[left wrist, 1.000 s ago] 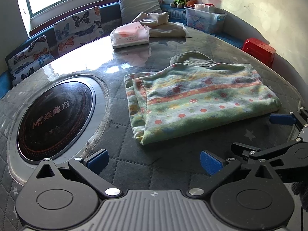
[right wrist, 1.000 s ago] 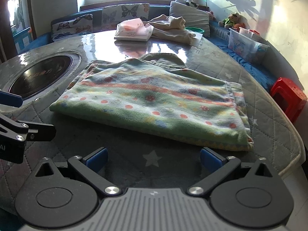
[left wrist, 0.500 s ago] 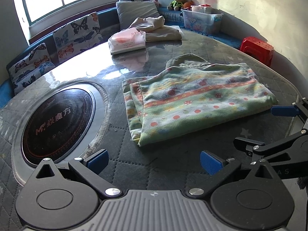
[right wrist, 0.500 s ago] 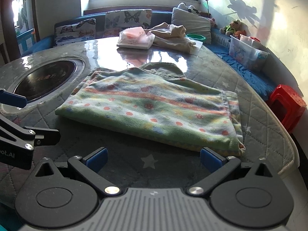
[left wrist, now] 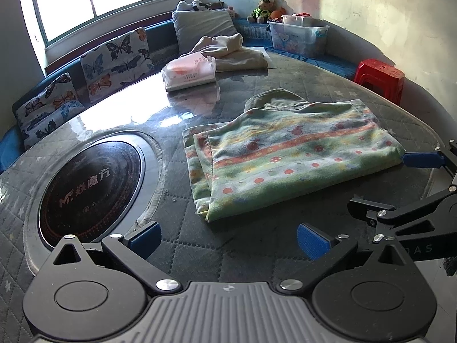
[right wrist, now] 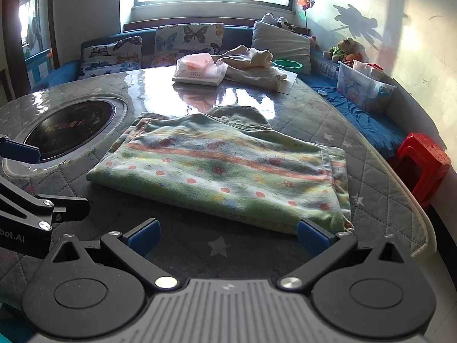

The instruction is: Fold clothes

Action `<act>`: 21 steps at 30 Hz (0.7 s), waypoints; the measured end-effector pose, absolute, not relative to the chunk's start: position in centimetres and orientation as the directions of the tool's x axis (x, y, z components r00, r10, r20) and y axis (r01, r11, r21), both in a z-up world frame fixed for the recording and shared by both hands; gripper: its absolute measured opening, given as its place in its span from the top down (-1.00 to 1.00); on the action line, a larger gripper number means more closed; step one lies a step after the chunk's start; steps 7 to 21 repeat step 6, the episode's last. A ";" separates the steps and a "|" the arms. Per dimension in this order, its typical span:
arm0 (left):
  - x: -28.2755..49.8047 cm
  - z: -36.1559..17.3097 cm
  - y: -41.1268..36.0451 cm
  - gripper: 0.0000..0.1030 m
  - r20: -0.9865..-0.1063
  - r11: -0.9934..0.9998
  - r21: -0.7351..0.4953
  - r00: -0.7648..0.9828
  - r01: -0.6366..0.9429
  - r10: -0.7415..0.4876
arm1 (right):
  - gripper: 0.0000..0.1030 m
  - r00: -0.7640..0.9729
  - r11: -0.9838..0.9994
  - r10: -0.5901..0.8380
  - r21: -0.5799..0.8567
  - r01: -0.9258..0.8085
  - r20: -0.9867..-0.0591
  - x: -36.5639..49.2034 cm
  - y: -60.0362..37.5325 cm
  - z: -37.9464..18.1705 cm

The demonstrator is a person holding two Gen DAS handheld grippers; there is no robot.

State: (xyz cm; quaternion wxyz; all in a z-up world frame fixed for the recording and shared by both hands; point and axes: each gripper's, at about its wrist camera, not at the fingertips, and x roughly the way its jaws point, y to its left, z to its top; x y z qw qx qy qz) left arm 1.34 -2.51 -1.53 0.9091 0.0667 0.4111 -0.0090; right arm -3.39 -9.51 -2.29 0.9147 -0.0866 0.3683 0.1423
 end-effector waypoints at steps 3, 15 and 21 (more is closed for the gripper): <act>1.3 -1.5 -2.6 -1.00 -0.747 0.991 0.115 0.664 0.074 0.036 | -1.00 0.690 0.946 0.193 -0.056 -0.320 -0.698 -3.4 -9.6 -2.3; 0.9 -1.4 -2.9 -1.00 -0.745 0.990 0.114 0.666 0.079 0.033 | -1.00 0.691 0.947 0.192 -0.053 -0.316 -0.697 -3.5 -9.8 -2.3; 0.9 -1.4 -2.9 -1.00 -0.745 0.990 0.114 0.666 0.079 0.033 | -1.00 0.691 0.947 0.192 -0.053 -0.316 -0.697 -3.5 -9.8 -2.3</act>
